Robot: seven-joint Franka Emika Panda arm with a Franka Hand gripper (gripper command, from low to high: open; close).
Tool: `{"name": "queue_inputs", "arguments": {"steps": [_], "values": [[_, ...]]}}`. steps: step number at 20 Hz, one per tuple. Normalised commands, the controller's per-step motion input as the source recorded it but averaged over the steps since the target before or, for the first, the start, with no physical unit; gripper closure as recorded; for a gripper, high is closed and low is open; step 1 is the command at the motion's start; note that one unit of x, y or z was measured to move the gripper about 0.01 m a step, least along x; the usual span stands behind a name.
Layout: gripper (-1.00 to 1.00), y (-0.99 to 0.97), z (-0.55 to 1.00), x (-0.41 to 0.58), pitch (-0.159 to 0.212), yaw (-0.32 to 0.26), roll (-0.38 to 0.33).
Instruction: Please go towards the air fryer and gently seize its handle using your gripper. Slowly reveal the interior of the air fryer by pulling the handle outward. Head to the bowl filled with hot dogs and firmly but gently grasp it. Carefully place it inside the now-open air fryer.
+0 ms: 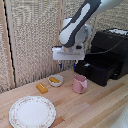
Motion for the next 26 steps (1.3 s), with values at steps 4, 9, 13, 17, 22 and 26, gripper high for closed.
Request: {"name": "queue_inputs", "arguments": {"steps": [4,9,13,17,22,26], "values": [[-1.00,0.02,-0.28,0.215,0.031,0.019,-0.084],[-1.00,-0.01,-0.31,0.229,0.038,0.050,-0.063],[-1.00,0.00,-0.28,0.219,0.058,0.060,-0.079],[-1.00,-0.04,-0.25,0.261,0.019,0.075,-0.074],[-1.00,-0.07,-0.20,0.284,0.000,0.075,-0.034],[1.00,-0.07,-0.17,0.299,0.023,0.067,0.000]]}}
